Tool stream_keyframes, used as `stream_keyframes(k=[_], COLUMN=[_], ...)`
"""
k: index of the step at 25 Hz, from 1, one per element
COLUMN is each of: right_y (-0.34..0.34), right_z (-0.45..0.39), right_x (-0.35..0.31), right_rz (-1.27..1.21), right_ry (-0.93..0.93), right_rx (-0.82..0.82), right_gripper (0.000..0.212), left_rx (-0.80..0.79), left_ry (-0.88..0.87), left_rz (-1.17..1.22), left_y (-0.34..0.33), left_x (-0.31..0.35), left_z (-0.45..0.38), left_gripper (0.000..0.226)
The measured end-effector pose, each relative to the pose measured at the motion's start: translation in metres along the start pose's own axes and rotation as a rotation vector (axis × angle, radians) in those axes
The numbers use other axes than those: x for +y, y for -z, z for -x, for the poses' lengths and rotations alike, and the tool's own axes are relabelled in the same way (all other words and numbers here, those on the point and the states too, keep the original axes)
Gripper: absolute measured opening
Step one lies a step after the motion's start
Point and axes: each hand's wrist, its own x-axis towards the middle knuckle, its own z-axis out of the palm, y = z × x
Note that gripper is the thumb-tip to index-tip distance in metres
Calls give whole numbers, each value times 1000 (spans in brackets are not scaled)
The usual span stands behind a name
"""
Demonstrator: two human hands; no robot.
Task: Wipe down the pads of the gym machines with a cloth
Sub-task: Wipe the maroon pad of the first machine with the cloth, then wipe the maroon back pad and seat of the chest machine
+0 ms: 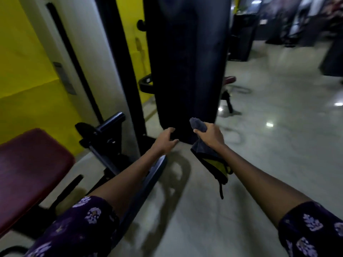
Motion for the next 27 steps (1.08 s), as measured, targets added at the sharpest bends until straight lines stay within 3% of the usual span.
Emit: stream_keyframes(k=[6,11,20,27], right_y=[84,133,210,280], right_z=[-45,-123,-278,-433], right_x=[84,145,237,350], right_rz=[80,111,120,104], right_ry=[-149,-211,-321,-248], right_rx=[184,243,303,266], right_gripper=[40,38,32,31], left_rx=[-122,-230,-279,-209], left_ry=[-181,-285,-305,-251], left_rz=[78,102,128,136], left_y=[-87,-145,-226,-312], left_x=[96,155,231,289], left_z=[-98,-203,-394,-550], left_gripper=[55,54,52,52])
